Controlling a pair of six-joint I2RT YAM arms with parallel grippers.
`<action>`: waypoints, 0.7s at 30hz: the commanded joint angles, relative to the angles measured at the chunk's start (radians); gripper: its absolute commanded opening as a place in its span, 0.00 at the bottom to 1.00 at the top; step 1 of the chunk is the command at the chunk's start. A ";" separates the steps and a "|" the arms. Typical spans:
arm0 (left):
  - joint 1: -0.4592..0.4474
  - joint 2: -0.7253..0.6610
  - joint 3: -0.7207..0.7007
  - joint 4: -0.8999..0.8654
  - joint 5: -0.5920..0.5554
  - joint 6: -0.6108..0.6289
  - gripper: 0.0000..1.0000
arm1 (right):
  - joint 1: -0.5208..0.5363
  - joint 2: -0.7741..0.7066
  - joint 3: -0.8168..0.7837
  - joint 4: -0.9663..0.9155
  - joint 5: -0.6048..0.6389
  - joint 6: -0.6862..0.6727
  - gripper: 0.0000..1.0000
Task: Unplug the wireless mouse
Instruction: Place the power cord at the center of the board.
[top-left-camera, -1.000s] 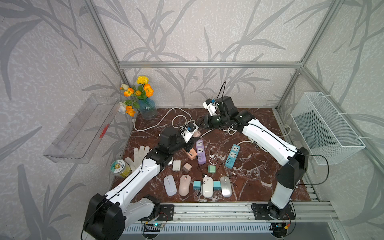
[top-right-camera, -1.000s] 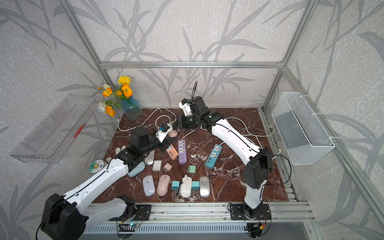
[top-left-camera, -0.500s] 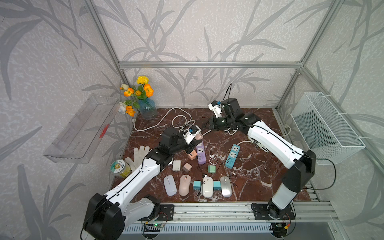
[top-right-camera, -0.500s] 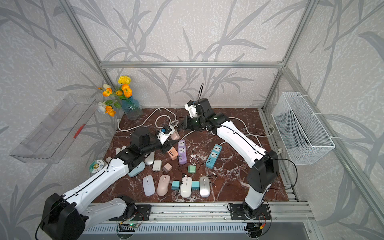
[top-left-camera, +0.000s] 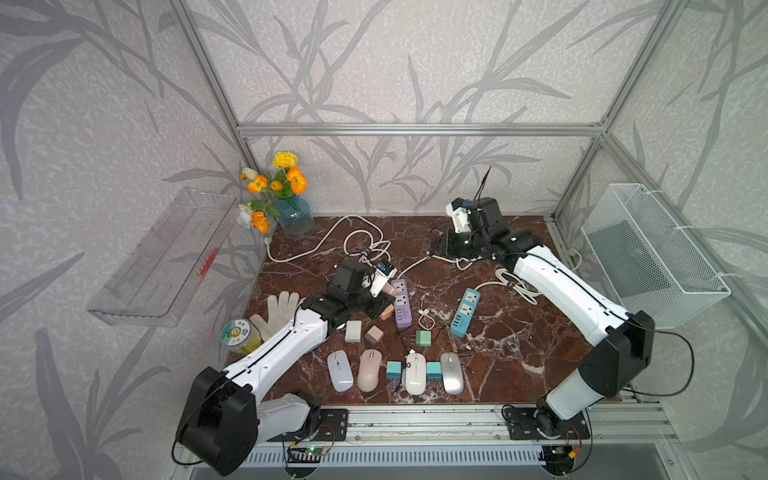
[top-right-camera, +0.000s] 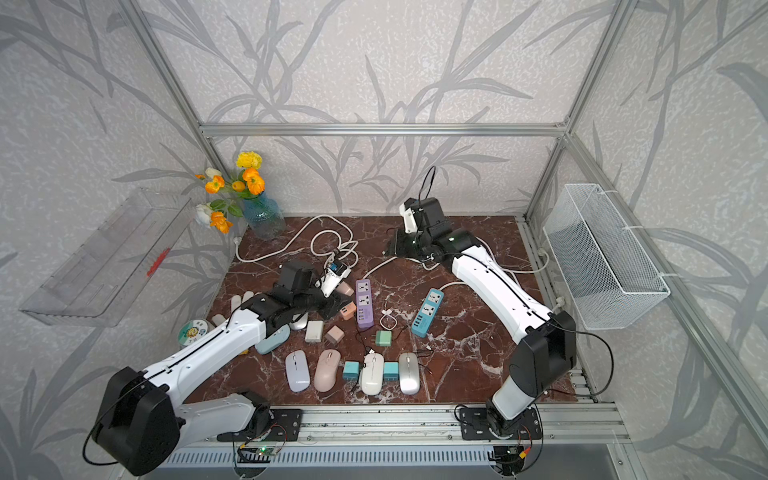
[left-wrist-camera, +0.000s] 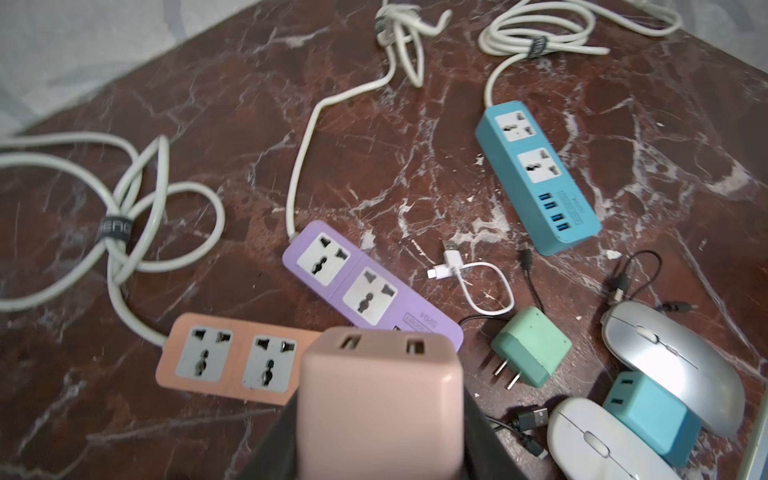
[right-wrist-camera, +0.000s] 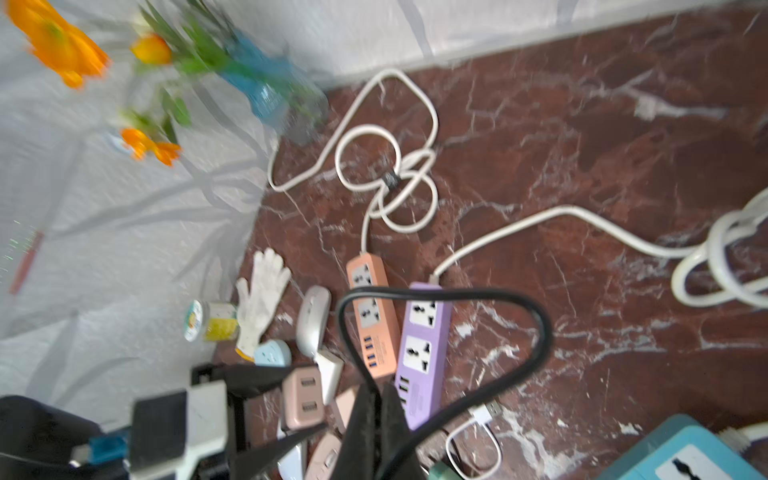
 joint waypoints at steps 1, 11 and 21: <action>0.004 0.047 0.042 -0.010 -0.171 -0.212 0.00 | 0.018 0.107 -0.037 -0.098 0.102 -0.068 0.00; 0.058 0.236 0.199 -0.199 -0.530 -0.468 0.00 | 0.020 0.343 0.001 -0.188 0.151 -0.099 0.01; 0.201 0.450 0.307 -0.194 -0.446 -0.518 0.00 | 0.019 0.339 0.022 -0.242 0.137 -0.103 0.58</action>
